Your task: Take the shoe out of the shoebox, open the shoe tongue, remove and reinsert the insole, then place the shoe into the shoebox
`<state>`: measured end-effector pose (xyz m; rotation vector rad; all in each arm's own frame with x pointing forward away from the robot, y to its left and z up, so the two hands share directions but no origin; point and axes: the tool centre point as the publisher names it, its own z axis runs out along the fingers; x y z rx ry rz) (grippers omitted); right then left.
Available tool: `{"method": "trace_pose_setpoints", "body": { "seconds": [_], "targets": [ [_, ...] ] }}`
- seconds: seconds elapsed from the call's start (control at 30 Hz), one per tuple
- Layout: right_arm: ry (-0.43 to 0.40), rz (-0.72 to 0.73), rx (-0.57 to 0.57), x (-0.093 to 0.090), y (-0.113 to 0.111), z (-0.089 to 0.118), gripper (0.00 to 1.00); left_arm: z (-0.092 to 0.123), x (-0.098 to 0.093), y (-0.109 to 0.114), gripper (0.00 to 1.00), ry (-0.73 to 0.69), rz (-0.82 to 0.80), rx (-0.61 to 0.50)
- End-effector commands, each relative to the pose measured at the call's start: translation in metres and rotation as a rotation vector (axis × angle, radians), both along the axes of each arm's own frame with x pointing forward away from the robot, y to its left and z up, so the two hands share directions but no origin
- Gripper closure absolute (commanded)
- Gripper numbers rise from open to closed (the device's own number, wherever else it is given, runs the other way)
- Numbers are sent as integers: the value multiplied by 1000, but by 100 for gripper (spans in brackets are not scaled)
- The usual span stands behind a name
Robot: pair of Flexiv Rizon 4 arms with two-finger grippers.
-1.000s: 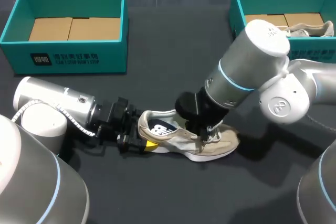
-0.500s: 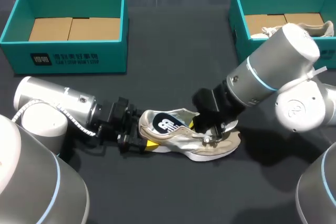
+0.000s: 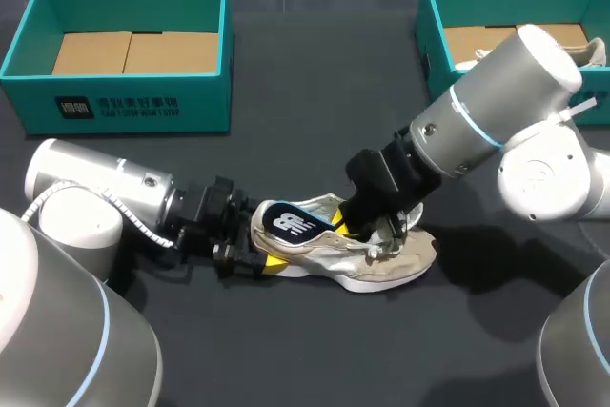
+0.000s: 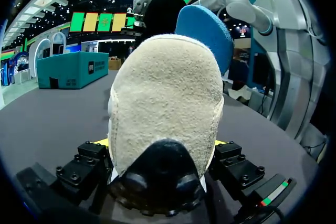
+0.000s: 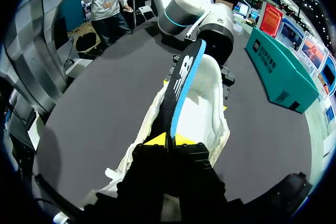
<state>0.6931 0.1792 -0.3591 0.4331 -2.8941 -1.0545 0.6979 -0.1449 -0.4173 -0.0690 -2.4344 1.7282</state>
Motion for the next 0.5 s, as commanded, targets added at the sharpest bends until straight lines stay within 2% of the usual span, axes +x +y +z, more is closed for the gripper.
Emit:
{"method": "trace_pose_setpoints", "body": {
  "seconds": [0.03,0.3,0.33,0.37,0.5],
  "targets": [
    [-11,21,-91,7,18,5,100,-2,1,0,100,0,0,1],
    [-13,11,-130,7,23,7,99,-2,1,0,100,0,0,1],
    [-13,10,-129,7,23,7,85,-2,1,0,100,0,0,1],
    [-14,10,-128,7,23,7,63,-2,1,0,100,0,0,1],
    [-25,7,-134,5,25,13,54,-2,1,0,100,0,0,1]
  ]
}}
